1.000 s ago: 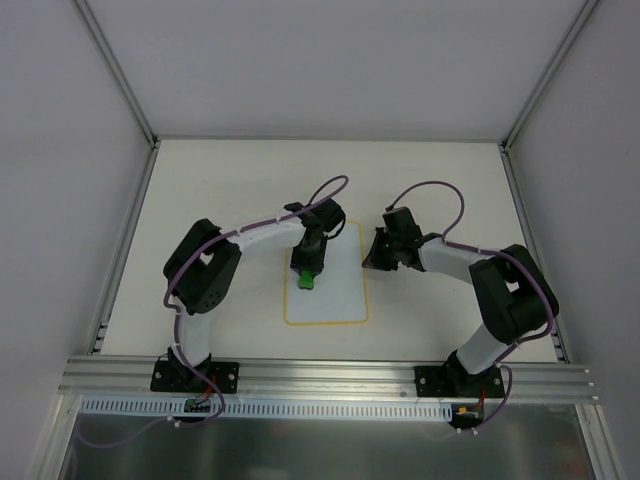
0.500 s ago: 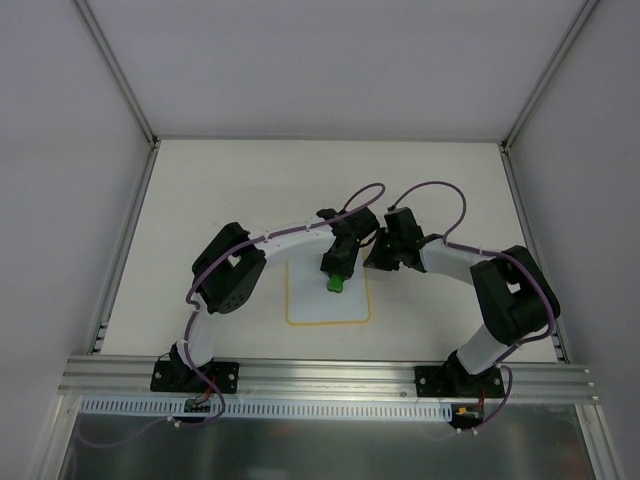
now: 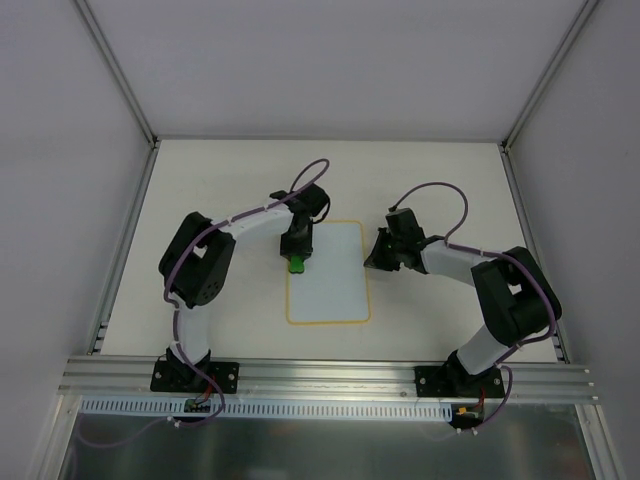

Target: Erase the whiteboard

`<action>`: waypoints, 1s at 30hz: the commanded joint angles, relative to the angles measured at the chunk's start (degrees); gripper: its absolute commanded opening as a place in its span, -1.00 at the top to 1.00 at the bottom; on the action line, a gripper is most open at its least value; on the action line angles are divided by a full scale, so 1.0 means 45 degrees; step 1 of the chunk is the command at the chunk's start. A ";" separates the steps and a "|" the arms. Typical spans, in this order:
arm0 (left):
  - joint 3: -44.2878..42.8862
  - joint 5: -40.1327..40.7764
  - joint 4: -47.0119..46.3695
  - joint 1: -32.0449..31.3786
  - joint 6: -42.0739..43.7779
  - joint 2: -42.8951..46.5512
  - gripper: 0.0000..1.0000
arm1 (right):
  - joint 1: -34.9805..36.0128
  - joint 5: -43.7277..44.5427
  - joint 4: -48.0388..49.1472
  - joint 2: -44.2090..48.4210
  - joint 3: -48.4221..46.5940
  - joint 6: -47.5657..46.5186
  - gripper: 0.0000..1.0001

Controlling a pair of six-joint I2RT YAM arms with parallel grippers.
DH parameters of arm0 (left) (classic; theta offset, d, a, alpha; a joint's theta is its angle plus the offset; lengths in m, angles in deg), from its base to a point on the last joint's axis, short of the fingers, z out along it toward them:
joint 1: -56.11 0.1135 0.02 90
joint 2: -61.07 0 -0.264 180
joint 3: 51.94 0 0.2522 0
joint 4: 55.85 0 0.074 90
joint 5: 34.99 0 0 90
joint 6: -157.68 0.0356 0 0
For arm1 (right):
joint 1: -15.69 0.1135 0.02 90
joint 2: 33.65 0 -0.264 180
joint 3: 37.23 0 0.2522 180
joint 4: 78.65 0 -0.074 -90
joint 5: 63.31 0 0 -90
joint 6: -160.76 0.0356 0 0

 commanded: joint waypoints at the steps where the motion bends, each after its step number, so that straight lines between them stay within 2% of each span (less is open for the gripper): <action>1: 0.0633 0.0800 0.0585 0.0448 0.0505 0.0996 1.00 | -0.0288 0.1264 -0.1817 -0.0366 0.0591 -0.0345 1.00; 6: 0.1043 0.1170 0.0565 0.1307 0.0681 0.2225 1.00 | -0.0288 0.1302 -0.1837 -0.0094 0.0591 -0.0501 0.99; 9: 0.1297 0.1171 0.0546 0.2400 0.0779 0.2578 1.00 | -0.0288 0.1400 -0.1856 0.0316 0.0591 -0.0677 0.85; 12: 0.1279 0.1307 0.0507 0.3377 0.0954 0.2522 1.00 | -0.0307 0.1459 -0.2012 0.0629 0.0494 -0.0833 0.61; 13: 0.1182 0.1346 0.0487 0.3553 0.1032 0.2405 0.97 | -0.0288 0.1556 -0.2167 0.0843 0.0454 -0.0892 0.45; 15: 0.0871 0.1289 0.0487 0.3943 0.1305 0.1977 0.96 | -0.0288 0.2005 -0.2325 0.1098 0.0376 -0.0951 0.28; 16: 0.0753 0.1249 0.0487 0.4023 0.1403 0.1800 0.95 | -0.0288 0.2025 -0.2499 0.1389 0.0318 -0.1067 0.12; 17: 0.0616 0.1249 0.0487 0.4082 0.1539 0.1643 0.96 | -0.0288 0.2083 -0.2598 0.1586 0.0317 -0.1107 0.09; 19: 0.0303 0.1288 0.0429 0.4160 0.1618 0.1136 0.96 | -0.0288 0.2298 -0.2928 0.1976 0.0278 -0.1320 -0.15; 21: 0.0069 0.1288 0.0332 0.4199 0.1697 0.0785 0.95 | -0.0307 0.2609 -0.3203 0.2718 0.0239 -0.1497 -0.24; 23: -0.0049 0.1210 0.0292 0.4277 0.1658 0.0472 0.95 | -0.0307 0.2941 -0.3593 0.3613 0.0278 -0.1808 -0.58; 24: -0.0088 0.1210 0.0292 0.4316 0.1638 0.0373 0.95 | -0.0288 0.3079 -0.3711 0.3967 0.0297 -0.1888 -0.58; 25: -0.0069 0.1191 0.0273 0.4394 0.1600 0.0314 0.92 | -0.0288 0.3177 -0.3963 0.4318 0.0317 -0.2004 -0.78; 28: -0.0010 0.1230 0.0272 0.4434 0.1521 0.0099 0.85 | -0.0288 0.3626 -0.4607 0.5744 0.0356 -0.2415 -0.98; 30: 0.0067 0.1152 0.0272 0.4453 0.1502 0.0021 0.61 | -0.0307 0.4034 -0.4941 0.6447 0.0376 -0.2610 -0.99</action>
